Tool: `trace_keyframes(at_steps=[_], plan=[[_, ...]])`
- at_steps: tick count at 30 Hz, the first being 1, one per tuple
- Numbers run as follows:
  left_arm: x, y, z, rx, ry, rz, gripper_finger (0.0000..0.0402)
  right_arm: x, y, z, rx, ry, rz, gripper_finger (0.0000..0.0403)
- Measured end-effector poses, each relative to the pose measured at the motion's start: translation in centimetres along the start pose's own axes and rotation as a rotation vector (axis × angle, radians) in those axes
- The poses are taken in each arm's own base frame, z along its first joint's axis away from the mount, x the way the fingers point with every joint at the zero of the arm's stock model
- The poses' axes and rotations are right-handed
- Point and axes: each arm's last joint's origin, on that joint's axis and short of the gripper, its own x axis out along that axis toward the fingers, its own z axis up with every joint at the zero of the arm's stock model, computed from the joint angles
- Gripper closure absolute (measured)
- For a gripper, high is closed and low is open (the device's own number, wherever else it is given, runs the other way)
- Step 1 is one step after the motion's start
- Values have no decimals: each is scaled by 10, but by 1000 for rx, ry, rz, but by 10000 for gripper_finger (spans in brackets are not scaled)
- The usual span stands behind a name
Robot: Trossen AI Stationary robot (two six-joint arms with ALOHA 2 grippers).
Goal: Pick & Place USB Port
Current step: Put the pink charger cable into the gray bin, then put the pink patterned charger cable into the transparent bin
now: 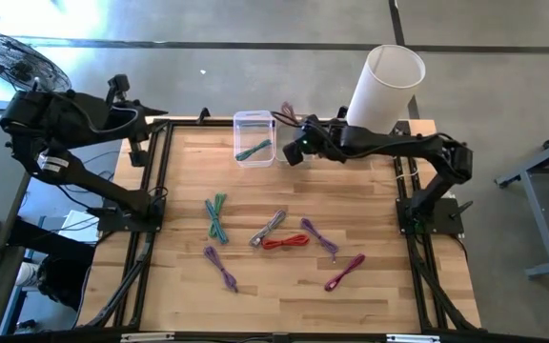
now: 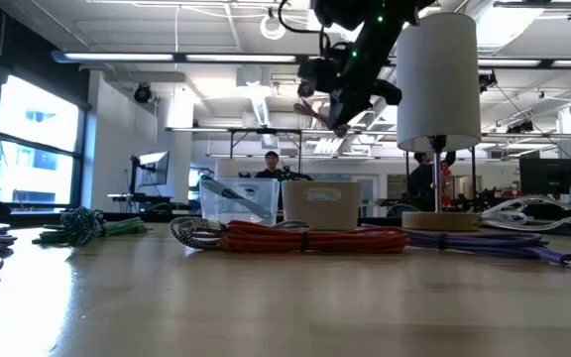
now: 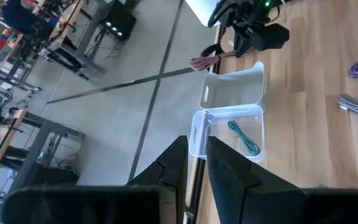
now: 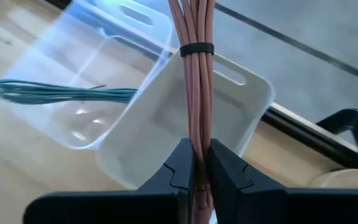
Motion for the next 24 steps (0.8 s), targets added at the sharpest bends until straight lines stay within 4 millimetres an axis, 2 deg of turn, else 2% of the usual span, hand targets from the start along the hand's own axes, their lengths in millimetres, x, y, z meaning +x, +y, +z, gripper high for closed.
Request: trace_keyframes(at_steps=[7,12,24], plan=[[0,0,0,21,0,-1,344,25,0,-9,4,88,-13,383],[0,0,0,26,-1,-3,344,32,-2,-9,-12,119,7,377],[0,0,0,48,-2,-8,344,38,-9,-5,17,151,53,243]])
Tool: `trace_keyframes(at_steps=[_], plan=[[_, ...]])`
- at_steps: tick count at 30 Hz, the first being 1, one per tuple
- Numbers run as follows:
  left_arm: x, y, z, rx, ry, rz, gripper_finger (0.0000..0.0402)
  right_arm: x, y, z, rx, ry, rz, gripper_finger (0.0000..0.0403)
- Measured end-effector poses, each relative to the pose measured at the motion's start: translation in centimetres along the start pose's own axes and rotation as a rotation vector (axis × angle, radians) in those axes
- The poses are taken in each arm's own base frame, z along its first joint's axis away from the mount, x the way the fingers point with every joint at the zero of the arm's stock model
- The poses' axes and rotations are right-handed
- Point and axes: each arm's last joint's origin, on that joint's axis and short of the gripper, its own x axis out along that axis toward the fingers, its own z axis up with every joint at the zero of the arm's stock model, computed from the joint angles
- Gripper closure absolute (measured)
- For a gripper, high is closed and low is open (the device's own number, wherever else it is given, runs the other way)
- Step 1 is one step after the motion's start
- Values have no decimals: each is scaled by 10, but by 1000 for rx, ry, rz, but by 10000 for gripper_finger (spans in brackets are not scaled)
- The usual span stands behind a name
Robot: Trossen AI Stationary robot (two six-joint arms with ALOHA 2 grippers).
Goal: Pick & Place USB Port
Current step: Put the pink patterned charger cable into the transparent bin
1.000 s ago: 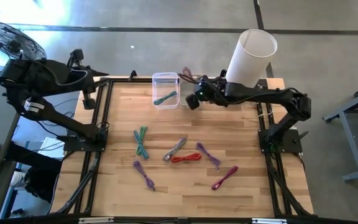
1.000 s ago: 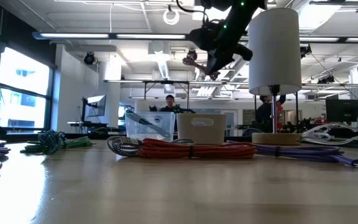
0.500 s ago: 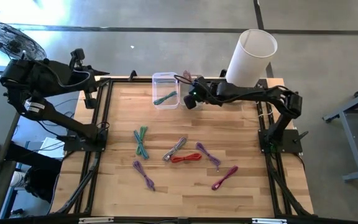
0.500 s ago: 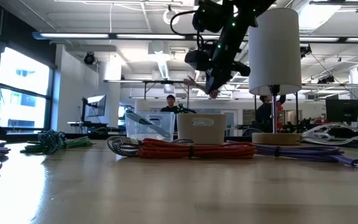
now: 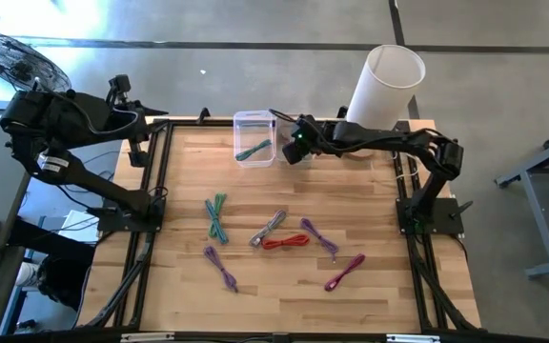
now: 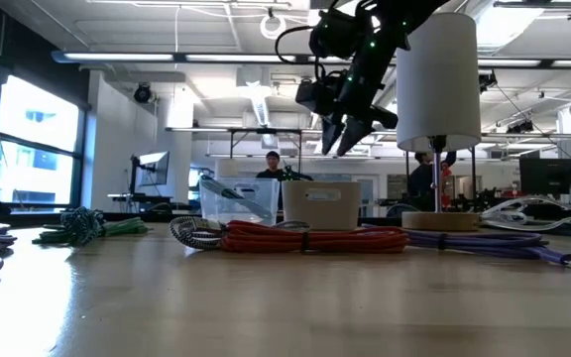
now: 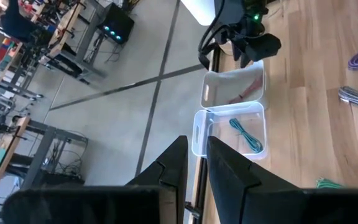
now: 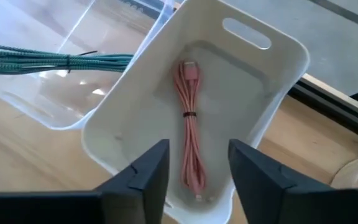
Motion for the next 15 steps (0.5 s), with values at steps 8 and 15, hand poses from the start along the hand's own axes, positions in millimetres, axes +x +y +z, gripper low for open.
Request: trace_keyframes(at_steps=[8,15], plan=[[0,-2,1,7,-27,-81,344,-9,7,7,-23,5,205,219],[-1,-7,2,81,-85,-227,344,-64,-5,19,-104,-65,395,232]])
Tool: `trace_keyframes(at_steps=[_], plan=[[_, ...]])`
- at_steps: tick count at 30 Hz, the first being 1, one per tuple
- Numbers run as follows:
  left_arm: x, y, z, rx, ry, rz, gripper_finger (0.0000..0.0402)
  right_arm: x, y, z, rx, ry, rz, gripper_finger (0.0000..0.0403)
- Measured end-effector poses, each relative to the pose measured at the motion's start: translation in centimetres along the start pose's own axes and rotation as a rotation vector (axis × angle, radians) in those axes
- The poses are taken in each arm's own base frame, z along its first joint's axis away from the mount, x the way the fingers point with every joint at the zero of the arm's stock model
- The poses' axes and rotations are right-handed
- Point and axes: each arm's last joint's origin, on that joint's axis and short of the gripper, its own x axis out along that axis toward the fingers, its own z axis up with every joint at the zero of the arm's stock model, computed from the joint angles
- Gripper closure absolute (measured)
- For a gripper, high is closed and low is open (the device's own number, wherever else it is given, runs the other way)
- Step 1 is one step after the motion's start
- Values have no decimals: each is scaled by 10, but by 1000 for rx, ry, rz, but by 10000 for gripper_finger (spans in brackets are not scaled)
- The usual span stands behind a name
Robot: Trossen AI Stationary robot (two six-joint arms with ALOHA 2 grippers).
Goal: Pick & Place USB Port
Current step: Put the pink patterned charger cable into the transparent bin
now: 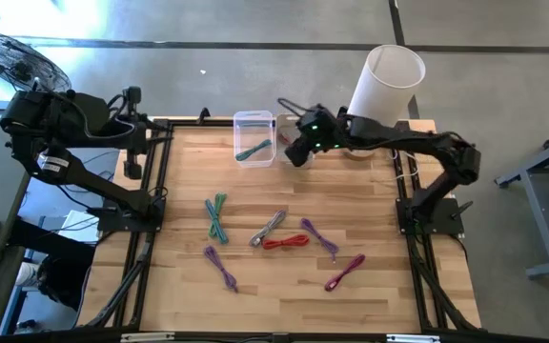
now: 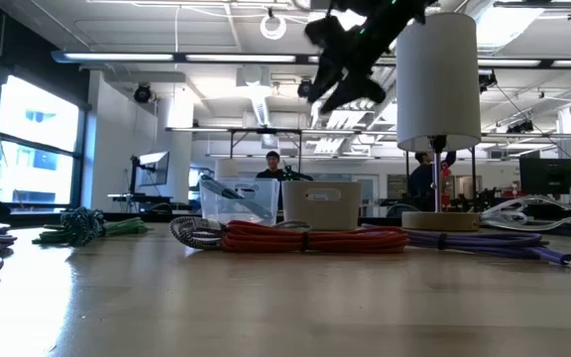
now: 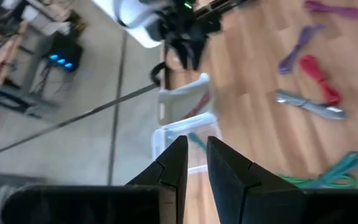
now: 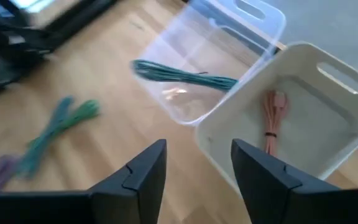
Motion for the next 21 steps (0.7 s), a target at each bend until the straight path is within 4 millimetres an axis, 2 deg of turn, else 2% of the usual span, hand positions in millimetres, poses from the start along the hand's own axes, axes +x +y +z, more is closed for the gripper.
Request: trace_keyframes(at_steps=[5,11,17,21], plan=[[-1,-2,0,-10,-37,-84,344,-61,7,-5,-68,6,93,247],[4,-6,5,-63,-53,-173,344,-129,12,-28,-101,53,181,261],[24,-10,19,-90,-13,-191,344,-176,21,-54,-203,101,309,269],[39,-13,32,-94,-32,-222,344,-198,30,-74,-425,130,407,283]])
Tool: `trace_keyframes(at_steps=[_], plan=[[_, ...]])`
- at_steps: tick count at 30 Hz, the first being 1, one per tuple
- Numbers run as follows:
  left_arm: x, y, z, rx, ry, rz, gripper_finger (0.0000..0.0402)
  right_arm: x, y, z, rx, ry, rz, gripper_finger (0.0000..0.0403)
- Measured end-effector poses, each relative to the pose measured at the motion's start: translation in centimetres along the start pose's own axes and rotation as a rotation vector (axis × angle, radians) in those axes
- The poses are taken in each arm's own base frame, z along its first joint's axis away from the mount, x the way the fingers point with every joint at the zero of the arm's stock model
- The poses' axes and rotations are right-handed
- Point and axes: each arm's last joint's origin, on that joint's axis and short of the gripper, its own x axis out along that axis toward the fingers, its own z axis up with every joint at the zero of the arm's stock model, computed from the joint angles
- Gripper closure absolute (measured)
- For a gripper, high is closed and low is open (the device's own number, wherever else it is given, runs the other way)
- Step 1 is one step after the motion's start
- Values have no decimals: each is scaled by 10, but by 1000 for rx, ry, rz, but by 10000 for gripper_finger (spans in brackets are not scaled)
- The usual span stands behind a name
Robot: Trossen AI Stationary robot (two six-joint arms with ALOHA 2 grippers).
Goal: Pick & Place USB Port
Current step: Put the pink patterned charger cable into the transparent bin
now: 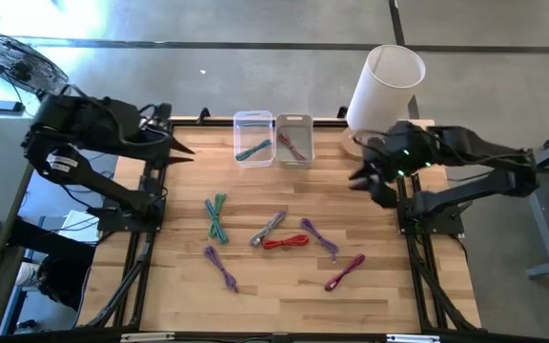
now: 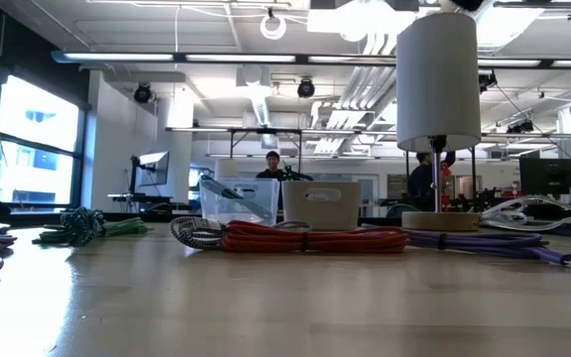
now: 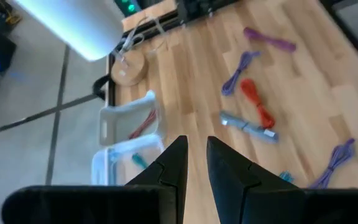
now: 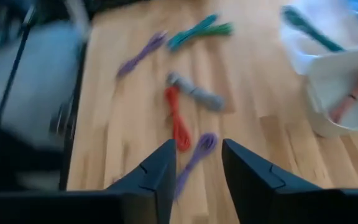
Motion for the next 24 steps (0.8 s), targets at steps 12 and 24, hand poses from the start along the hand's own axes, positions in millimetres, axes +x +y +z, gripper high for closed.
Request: trace_keyframes(at_steps=[12,24], plan=[[34,-1,26,19,-50,-41,344,17,57,-41,-460,346,14,369],[51,-6,32,35,-29,-135,344,83,91,-56,-587,664,59,402]])
